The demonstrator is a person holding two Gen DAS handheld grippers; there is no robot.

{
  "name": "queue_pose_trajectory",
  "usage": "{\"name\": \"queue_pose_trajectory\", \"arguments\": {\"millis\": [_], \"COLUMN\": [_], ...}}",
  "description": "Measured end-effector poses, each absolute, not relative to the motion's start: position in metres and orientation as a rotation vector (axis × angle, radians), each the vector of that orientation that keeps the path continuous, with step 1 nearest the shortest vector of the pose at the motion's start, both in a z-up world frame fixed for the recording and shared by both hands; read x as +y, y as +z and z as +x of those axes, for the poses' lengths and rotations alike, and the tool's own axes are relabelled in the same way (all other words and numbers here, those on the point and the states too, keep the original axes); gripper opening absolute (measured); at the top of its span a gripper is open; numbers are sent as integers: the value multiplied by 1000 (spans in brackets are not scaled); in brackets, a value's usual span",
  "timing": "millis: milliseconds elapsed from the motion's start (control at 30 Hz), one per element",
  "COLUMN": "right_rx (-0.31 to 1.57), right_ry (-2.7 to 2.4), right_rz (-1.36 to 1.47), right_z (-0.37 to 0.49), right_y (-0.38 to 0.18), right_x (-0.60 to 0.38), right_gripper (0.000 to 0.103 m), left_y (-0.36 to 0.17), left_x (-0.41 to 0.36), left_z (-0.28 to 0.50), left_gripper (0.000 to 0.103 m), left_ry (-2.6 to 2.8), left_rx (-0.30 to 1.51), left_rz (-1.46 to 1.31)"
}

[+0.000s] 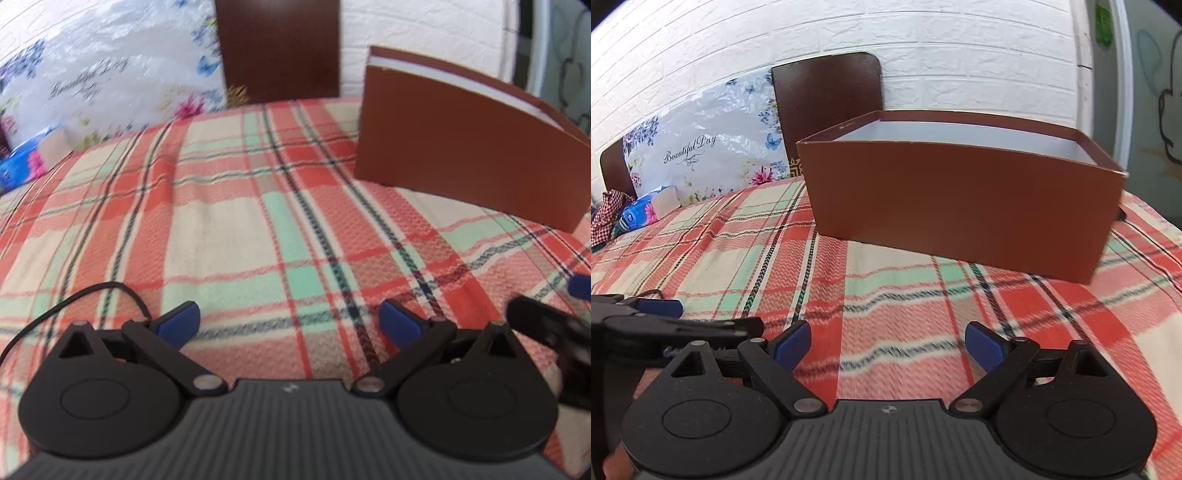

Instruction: Organize objects

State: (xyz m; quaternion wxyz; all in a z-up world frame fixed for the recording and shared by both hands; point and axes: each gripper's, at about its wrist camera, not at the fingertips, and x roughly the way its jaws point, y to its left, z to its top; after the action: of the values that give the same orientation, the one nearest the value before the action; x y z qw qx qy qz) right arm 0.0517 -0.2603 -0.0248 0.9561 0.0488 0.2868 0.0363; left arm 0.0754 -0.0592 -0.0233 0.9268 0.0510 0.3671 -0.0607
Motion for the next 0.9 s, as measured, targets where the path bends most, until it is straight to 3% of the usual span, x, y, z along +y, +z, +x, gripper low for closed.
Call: {"name": "queue_pose_trajectory", "arguments": {"millis": [300, 467, 900], "right_rx": [583, 518, 461], "right_ry": [50, 30, 14], "right_rz": [187, 199, 156], "right_z": [7, -10, -14], "right_y": [6, 24, 26], "right_x": [-282, -283, -272], "right_gripper": [92, 99, 102], "left_y": [35, 56, 58], "left_x": [-70, -74, -81], "left_z": [37, 26, 16], "left_gripper": [103, 103, 103], "left_ry": [-62, -80, -37], "left_rx": [644, 636, 654], "left_rz": [162, 141, 192]}}
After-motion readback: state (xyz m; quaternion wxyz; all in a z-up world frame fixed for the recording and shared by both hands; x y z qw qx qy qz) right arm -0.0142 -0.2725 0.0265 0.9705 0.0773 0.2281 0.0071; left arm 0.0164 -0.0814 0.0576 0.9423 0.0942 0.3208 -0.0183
